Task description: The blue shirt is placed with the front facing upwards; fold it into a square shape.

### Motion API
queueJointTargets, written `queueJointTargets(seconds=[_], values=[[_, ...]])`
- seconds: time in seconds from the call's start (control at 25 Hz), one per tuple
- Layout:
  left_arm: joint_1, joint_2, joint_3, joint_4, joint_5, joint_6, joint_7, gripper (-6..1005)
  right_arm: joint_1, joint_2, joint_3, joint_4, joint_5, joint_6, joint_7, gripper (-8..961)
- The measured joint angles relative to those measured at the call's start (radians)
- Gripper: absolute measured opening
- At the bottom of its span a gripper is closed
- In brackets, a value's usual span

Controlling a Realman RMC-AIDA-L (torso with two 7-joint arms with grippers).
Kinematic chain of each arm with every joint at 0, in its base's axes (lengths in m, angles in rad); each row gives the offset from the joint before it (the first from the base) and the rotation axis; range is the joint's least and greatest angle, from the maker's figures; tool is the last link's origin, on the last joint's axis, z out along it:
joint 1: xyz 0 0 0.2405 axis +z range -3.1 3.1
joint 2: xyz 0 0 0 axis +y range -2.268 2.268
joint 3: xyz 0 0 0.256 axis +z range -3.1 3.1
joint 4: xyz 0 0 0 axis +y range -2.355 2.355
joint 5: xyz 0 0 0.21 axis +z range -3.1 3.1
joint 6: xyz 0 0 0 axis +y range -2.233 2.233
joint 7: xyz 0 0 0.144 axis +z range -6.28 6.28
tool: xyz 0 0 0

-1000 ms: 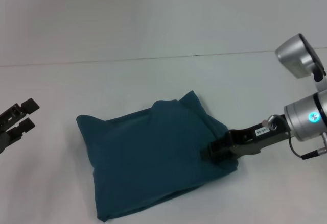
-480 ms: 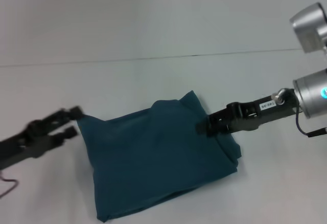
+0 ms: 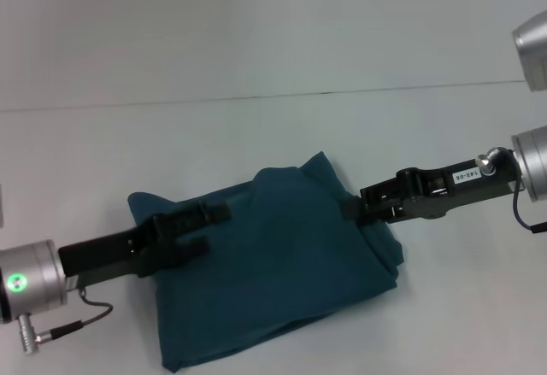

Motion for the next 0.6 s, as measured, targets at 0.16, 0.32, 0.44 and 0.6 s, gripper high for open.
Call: queueJointTargets(seconds=[0.16, 0.32, 0.44, 0.6], values=[[-0.001, -0.003, 0.040, -0.009, 0.016, -0.128, -0.031, 949, -0.005, -0.002, 0.011, 0.001, 0.000, -0.002, -0.003, 463], [-0.003, -0.004, 0.040, -0.027, 0.015, -0.203, -0.027, 949, -0.008, -0.003, 0.012, 0.001, 0.000, -0.002, -0.004, 464], [-0.003, -0.003, 0.034, -0.030, 0.008, -0.214, -0.021, 949, -0.010, -0.003, 0.013, 0.001, 0.001, -0.004, -0.004, 464], [0.008, 0.001, -0.002, -0.004, -0.016, -0.118, -0.014, 949, -0.009, -0.003, 0.014, 0.001, 0.001, -0.009, -0.004, 464]])
